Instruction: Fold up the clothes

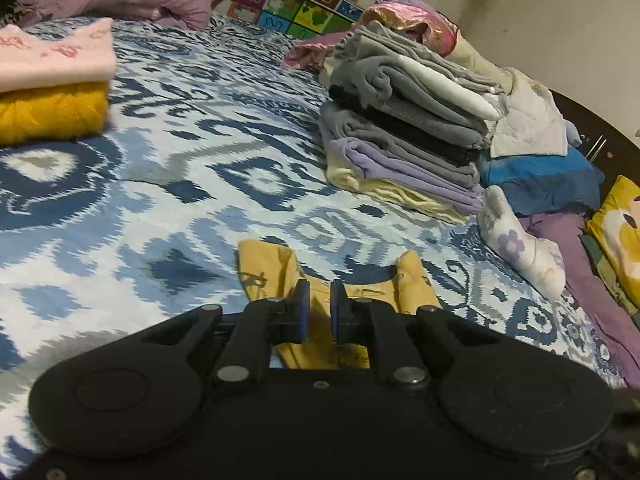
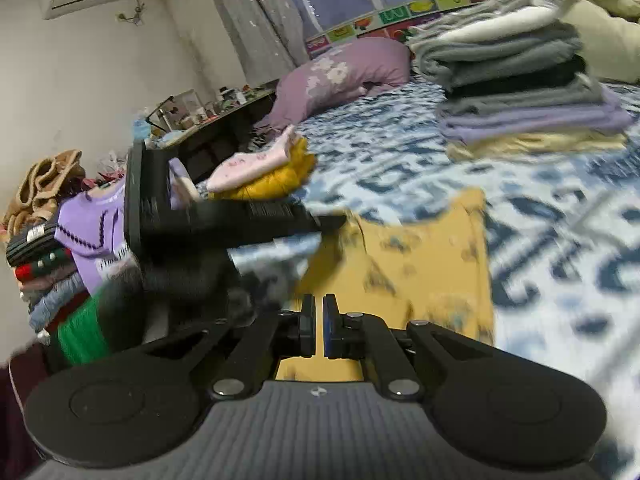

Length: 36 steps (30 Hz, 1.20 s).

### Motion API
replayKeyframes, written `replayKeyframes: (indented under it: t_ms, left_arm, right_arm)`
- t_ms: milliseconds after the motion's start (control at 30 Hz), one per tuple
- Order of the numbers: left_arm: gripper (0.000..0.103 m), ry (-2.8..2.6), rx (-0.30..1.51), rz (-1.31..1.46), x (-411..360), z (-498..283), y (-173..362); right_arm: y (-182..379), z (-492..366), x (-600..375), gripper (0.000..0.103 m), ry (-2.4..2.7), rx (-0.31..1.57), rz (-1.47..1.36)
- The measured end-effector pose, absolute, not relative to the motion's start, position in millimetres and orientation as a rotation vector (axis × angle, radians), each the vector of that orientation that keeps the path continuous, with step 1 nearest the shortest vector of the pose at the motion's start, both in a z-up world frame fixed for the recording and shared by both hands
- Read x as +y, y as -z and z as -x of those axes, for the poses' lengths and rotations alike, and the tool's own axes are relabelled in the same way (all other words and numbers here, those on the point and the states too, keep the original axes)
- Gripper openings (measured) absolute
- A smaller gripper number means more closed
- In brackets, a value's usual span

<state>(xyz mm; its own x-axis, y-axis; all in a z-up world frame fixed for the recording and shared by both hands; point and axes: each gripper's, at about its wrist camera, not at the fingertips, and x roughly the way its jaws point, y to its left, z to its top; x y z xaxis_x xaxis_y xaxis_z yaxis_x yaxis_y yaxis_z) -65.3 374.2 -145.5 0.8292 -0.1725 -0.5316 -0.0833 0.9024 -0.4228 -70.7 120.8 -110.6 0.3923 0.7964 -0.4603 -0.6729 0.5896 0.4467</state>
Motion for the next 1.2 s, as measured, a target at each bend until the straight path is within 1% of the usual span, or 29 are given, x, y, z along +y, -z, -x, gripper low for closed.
replayKeyframes:
  t_ms: [67, 133, 167, 200, 267, 333, 400, 533, 600, 633, 667, 733, 767, 800, 867, 1033, 1133, 1200]
  left_arm:
    - [0.006, 0.008, 0.608, 0.472, 380.1, 63.1, 150.1]
    - [0.006, -0.030, 0.572, 0.565, 398.7, 68.0, 150.8]
    - [0.006, -0.050, 0.554, 0.598, 407.0, 70.6, 149.9]
    - [0.006, -0.069, 0.538, 0.590, 411.4, 73.1, 145.3]
    - [0.006, -0.065, 0.518, 0.598, 418.1, 76.3, 139.3]
    - [0.006, -0.041, 0.500, 0.592, 418.7, 78.0, 133.9]
    - [0.006, 0.023, 0.497, 0.571, 410.0, 75.7, 130.7]
    - [0.006, 0.092, 0.548, 0.485, 385.7, 61.2, 135.3]
    - [0.006, -0.015, 0.626, 0.497, 390.8, 48.3, 152.9]
    - [0.007, -0.037, 0.637, 0.541, 398.1, 45.2, 160.8]
    - [0.008, -0.031, 0.629, 0.599, 406.6, 45.3, 163.2]
    - [0.008, -0.043, 0.608, 0.648, 415.6, 48.2, 158.4]
    - [0.008, -0.045, 0.595, 0.653, 417.9, 50.5, 156.0]
    - [0.008, -0.045, 0.588, 0.652, 418.7, 52.4, 153.8]
    - [0.008, -0.022, 0.574, 0.633, 416.7, 55.1, 148.1]
    - [0.008, 0.118, 0.555, 0.570, 405.9, 54.1, 137.6]
    - [0.008, 0.092, 0.617, 0.502, 393.1, 47.9, 144.9]
    - [0.008, 0.112, 0.624, 0.482, 389.5, 49.0, 144.5]
  right_arm:
    - [111.0, 48.8, 133.2, 0.007, -0.939, 0.741, -0.213]
    - [128.8, 28.5, 137.9, 0.007, -0.883, 0.852, -0.227]
    - [141.6, 19.7, 134.4, 0.001, -0.861, 0.903, -0.280]
    - [149.6, 16.6, 128.4, 0.000, -0.863, 0.920, -0.336]
    - [150.0, 21.7, 121.0, 0.000, -0.862, 0.903, -0.372]
    - [145.9, 29.3, 116.1, 0.008, -0.869, 0.867, -0.394]
    - [136.4, 39.6, 116.7, 0.009, -0.901, 0.805, -0.404]
    - [128.2, 40.1, 127.9, 0.009, -0.900, 0.762, -0.342]
    - [135.3, 32.7, 133.9, 0.011, -0.872, 0.795, -0.315]
    - [142.9, 27.4, 137.3, 0.011, -0.855, 0.844, -0.298]
    - [148.7, 24.6, 139.7, 0.008, -0.849, 0.878, -0.284]
    - [146.0, 29.3, 140.4, 0.008, -0.845, 0.861, -0.251]
    - [141.6, 33.6, 141.4, 0.008, -0.839, 0.847, -0.224]
    - [137.5, 38.5, 141.8, 0.011, -0.841, 0.828, -0.201]
    - [129.9, 51.3, 143.2, 0.014, -0.853, 0.789, -0.156]
    - [120.1, 79.2, 146.7, 0.015, -0.917, 0.726, -0.061]
    - [120.8, 95.2, 147.9, 0.015, -0.952, 0.725, 0.019]
    - [122.8, 108.9, 145.5, 0.017, -0.956, 0.721, 0.061]
